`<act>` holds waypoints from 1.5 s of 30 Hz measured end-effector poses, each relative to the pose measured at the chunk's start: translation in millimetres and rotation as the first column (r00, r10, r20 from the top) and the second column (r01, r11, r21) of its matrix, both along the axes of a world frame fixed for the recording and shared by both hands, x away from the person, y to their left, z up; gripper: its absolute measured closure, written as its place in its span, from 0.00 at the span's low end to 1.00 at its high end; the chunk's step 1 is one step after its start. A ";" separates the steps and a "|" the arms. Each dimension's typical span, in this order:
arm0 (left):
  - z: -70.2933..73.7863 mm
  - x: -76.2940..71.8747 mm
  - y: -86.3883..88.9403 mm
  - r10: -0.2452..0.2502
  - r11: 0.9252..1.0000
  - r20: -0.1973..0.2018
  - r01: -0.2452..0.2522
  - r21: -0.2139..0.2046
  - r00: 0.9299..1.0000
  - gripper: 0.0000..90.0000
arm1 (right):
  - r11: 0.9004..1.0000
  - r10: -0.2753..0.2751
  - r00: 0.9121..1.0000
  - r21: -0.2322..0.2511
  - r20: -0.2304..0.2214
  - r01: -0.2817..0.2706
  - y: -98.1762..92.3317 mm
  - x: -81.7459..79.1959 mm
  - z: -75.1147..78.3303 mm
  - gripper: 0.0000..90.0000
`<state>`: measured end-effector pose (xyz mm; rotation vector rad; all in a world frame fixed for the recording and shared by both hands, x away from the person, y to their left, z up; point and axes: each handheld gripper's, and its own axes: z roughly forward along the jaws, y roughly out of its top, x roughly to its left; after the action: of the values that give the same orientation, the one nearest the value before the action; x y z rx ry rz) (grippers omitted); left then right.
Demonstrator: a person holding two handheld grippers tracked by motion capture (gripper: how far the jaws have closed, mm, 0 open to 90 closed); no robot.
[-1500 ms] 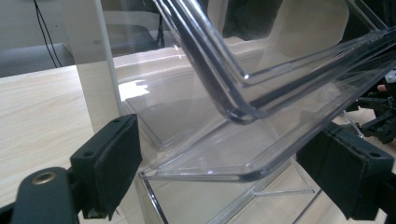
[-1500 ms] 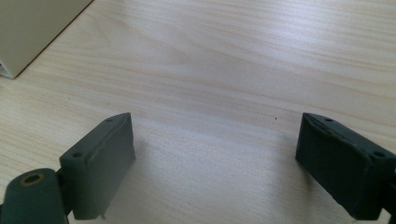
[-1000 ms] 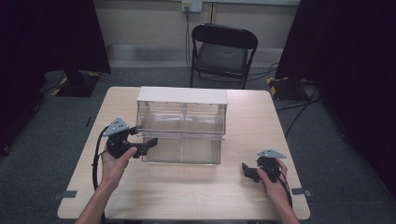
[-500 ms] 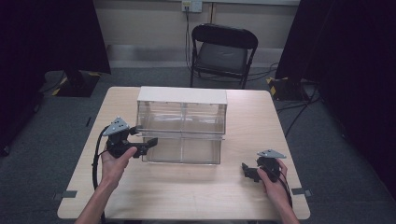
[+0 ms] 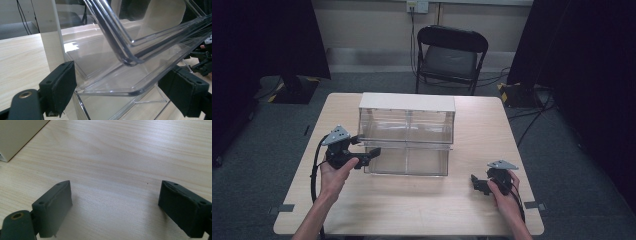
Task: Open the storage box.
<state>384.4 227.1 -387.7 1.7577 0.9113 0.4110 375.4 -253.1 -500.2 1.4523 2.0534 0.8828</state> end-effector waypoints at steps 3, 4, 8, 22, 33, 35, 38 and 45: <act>-0.2 0.0 0.0 0.000 1.000 -0.001 0.000 -0.002 1.000 0.17 | 1.000 0.000 1.000 0.000 0.000 0.000 0.0 0.0 0.0 0.12; -0.2 0.0 0.0 0.000 1.000 -0.001 0.000 -0.002 1.000 0.17 | 1.000 0.000 1.000 0.000 0.000 0.000 0.0 0.0 0.0 0.12; -0.2 0.0 0.0 0.000 1.000 -0.001 0.000 -0.002 1.000 0.17 | 1.000 0.000 1.000 0.000 0.000 0.000 0.0 0.0 0.0 0.12; -0.5 0.0 -0.7 0.007 1.000 -0.002 -0.007 0.005 1.000 0.17 | 1.000 0.000 1.000 0.000 0.000 0.000 0.0 0.0 0.0 0.12; -0.7 0.5 -0.7 0.005 1.000 -0.004 -0.005 0.013 1.000 0.17 | 1.000 0.000 1.000 0.000 0.000 0.000 0.0 0.0 0.0 0.12; -0.7 0.2 -1.1 0.008 1.000 -0.007 -0.008 0.009 1.000 0.17 | 1.000 0.000 1.000 0.000 0.000 0.000 0.0 0.0 0.0 0.12; -0.7 0.2 -1.0 0.009 1.000 -0.008 -0.008 0.009 1.000 0.17 | 1.000 0.000 1.000 0.000 0.000 0.000 0.0 0.0 0.0 0.12; -0.9 0.4 -0.7 0.004 1.000 -0.001 -0.004 0.013 1.000 0.17 | 1.000 0.000 1.000 0.000 0.000 0.000 0.0 0.0 0.0 0.12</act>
<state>384.9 226.5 -388.6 1.7680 0.9150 0.4197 375.4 -253.1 -500.2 1.4523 2.0535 0.8827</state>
